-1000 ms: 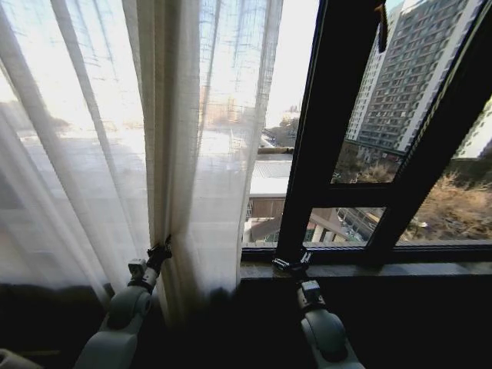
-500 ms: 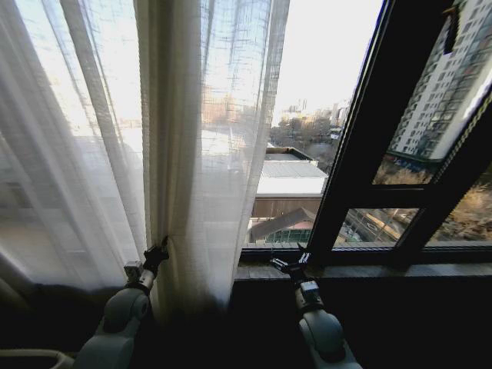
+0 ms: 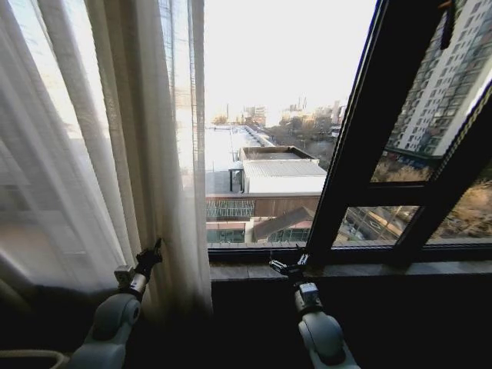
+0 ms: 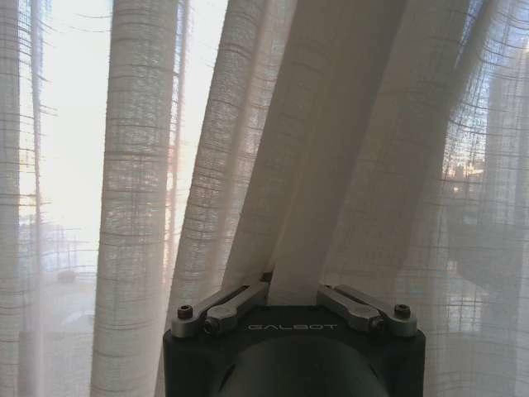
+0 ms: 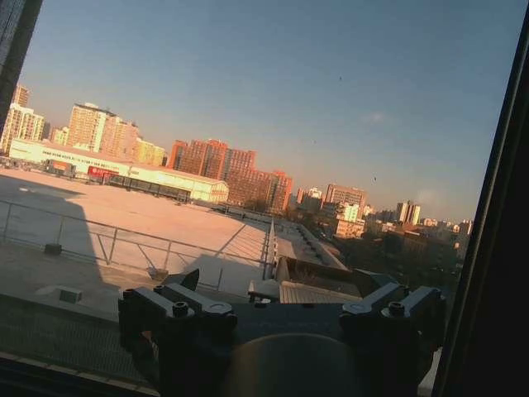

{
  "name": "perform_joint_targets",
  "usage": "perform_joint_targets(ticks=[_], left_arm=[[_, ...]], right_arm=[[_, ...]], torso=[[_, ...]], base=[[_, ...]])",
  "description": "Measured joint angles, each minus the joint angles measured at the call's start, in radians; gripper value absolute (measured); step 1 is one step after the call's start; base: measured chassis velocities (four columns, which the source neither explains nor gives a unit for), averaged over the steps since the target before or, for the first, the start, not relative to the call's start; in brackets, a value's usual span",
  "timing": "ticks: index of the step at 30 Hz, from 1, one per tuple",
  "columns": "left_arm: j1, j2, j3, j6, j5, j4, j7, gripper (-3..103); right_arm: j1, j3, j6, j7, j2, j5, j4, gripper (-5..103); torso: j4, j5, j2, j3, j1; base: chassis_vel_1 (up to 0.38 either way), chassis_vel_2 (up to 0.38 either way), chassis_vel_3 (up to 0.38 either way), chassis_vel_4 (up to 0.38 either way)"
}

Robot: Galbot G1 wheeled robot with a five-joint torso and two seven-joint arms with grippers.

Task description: Open the curtains by pulling them apart, changing their state from closed to fully open.

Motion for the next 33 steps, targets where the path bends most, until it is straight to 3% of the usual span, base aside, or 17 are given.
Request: perform_joint_targets(ticks=[5, 8, 10, 14, 15, 20, 23, 27, 30, 31, 33], left_arm=[[0.0, 0.017, -0.054, -0.008, -0.008, 0.022, -0.014, 0], [-0.003, 0.049, -0.189, -0.035, -0.009, 0.081, -0.045, 0], [-0.003, 0.056, -0.214, -0.041, -0.01, 0.09, -0.059, 0], [0.011, 0.077, -0.294, -0.048, -0.012, 0.113, -0.141, 0], [0.025, 0.082, -0.315, -0.049, -0.012, 0.114, -0.186, 0], [0.067, 0.074, -0.32, -0.029, -0.009, 0.067, -0.241, 0], [0.086, 0.059, -0.306, -0.014, -0.007, 0.03, -0.243, -2], [0.121, 0.03, -0.282, 0.013, -0.008, -0.033, -0.24, 14], [0.194, -0.003, -0.269, 0.043, -0.028, -0.121, -0.142, 24], [0.194, -0.003, -0.269, 0.043, -0.028, -0.121, -0.142, 24], [0.241, -0.023, -0.263, 0.052, -0.041, -0.18, -0.101, 36]], right_arm=[[-0.004, -0.001, 0.003, -0.001, -0.005, 0.0, 0.007, 100], [-0.008, -0.009, 0.009, -0.003, -0.011, 0.0, 0.016, 100], [-0.008, -0.013, 0.01, -0.003, -0.012, 0.0, 0.016, 100], [-0.005, -0.034, 0.011, -0.004, -0.012, 0.0, 0.017, 100], [-0.002, -0.045, 0.011, -0.005, -0.011, 0.0, 0.017, 100], [-0.001, -0.06, 0.013, -0.005, -0.011, 0.001, 0.017, 100], [-0.001, -0.06, 0.014, -0.005, -0.016, 0.004, 0.017, 100], [-0.001, -0.059, 0.011, -0.005, -0.028, 0.026, 0.022, 100], [0.0, -0.063, 0.0, -0.005, -0.037, 0.047, 0.024, 100], [0.0, -0.063, 0.0, -0.005, -0.037, 0.047, 0.024, 100], [0.0, -0.069, -0.02, -0.005, -0.042, 0.06, 0.028, 100]], torso=[[-0.0003, 0.0002, 0.0, 0.0, 0.0], [-0.0003, 0.0003, 0.0, 0.0, 0.0], [-0.0001, 0.0004, 0.0, 0.0, 0.0], [0.0001, 0.0001, 0.0, 0.0, 0.0], [0.0002, 0.0002, 0.0, 0.0, 0.0], [-0.0001, 0.0004, 0.0, 0.0, 0.0], [-0.0001, 0.0003, 0.0, 0.0, 0.0], [-0.0005, 0.0004, 0.0, 0.0, 0.0], [-0.0003, 0.0006, 0.0, 0.0, 0.0], [-0.0003, 0.0006, 0.0, 0.0, 0.0], [-0.0002, 0.0005, 0.0, 0.0, 0.0]], base=[[0.0, 0.0, 0.0, 0.0], [0.0, 0.0, 0.0, 0.0], [0.0, 0.0, 0.0, 0.0], [0.0, 0.0, 0.0, 0.0], [0.0, 0.0, 0.0, 0.0], [0.0, 0.0, 0.0, 0.0], [0.0, 0.0, 0.0, 0.0], [0.0, 0.0, 0.0, 0.0], [0.0, 0.0, 0.0, 0.0], [0.0, 0.0, 0.0, 0.0], [0.0, 0.0, 0.0, 0.0]])
